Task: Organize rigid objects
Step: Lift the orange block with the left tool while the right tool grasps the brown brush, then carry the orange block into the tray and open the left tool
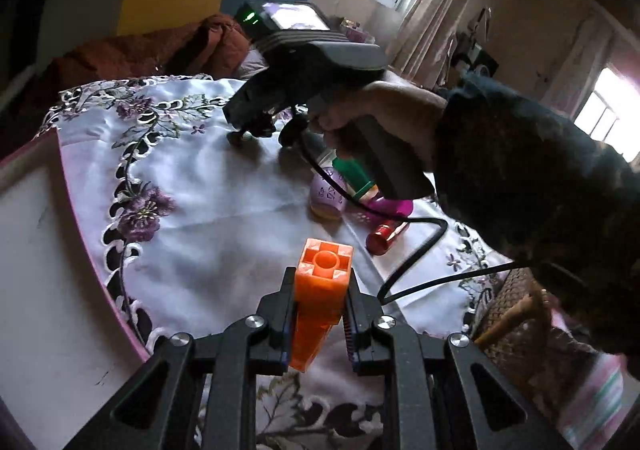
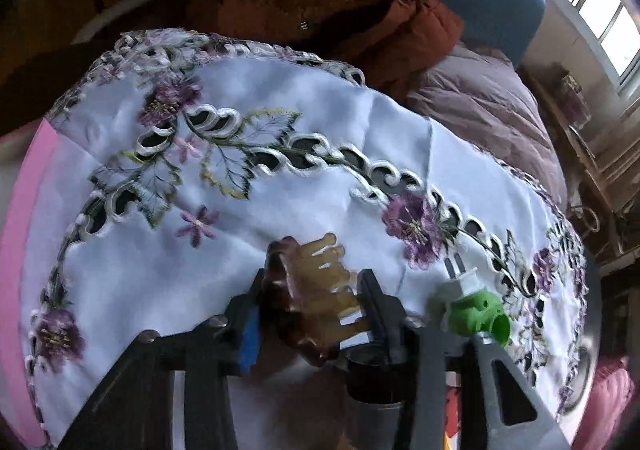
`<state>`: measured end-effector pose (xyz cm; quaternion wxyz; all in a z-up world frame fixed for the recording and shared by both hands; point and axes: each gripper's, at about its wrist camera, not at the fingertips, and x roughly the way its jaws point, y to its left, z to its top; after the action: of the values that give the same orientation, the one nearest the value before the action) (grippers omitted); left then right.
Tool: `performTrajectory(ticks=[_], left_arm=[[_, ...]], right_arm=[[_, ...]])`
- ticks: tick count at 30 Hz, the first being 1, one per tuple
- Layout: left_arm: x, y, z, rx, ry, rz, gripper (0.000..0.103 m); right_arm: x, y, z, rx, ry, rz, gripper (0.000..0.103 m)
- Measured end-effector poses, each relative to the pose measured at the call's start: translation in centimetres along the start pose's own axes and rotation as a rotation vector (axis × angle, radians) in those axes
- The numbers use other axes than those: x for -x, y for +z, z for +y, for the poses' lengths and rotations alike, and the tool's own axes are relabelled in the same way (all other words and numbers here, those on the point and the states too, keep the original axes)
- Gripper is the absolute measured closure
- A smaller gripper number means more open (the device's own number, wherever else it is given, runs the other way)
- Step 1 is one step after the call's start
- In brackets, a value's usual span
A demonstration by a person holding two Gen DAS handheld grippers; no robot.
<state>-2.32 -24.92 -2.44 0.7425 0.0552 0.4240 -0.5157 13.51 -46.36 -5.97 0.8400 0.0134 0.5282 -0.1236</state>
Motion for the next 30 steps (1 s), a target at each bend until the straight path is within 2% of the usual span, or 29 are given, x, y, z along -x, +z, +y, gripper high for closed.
performTrajectory(ticks=[3, 7, 11, 13, 18, 22, 26, 30], left_arm=[[1.0, 0.1, -0.1, 0.011, 0.0, -0.015, 0.083], [2.4, 0.1, -0.1, 0.019, 0.012, -0.041, 0.083], [3.9, -0.3, 0.2, 0.032, 0.046, -0.056, 0.083], [4.7, -0.5, 0.6, 0.054, 0.06, -0.061, 0.083], [7.2, -0.4, 2.7, 0.1, 0.123, -0.099, 0.083], [9.6, 0.1, 6.9, 0.185, 0.219, -0.136, 0.083], [11.3, 1.4, 13.3, 0.31, 0.313, -0.153, 0.083], [11.0, 3.2, 19.0, 0.369, 0.397, -0.13, 0.083]], right_arm=[[2.7, -0.6, 0.7, 0.004, 0.072, -0.067, 0.06], [4.8, -2.6, 2.2, 0.016, 0.224, -0.069, 0.06], [4.5, -5.8, 4.1, 0.047, 0.281, -0.03, 0.06], [3.6, -7.3, 4.7, 0.055, 0.277, -0.004, 0.06], [3.5, -8.2, 3.6, -0.004, 0.312, -0.053, 0.06], [3.5, -8.5, 3.3, -0.009, 0.337, -0.068, 0.06], [3.7, -8.3, 3.7, 0.015, 0.314, -0.067, 0.06], [3.7, -8.3, 4.1, 0.041, 0.294, -0.07, 0.06]])
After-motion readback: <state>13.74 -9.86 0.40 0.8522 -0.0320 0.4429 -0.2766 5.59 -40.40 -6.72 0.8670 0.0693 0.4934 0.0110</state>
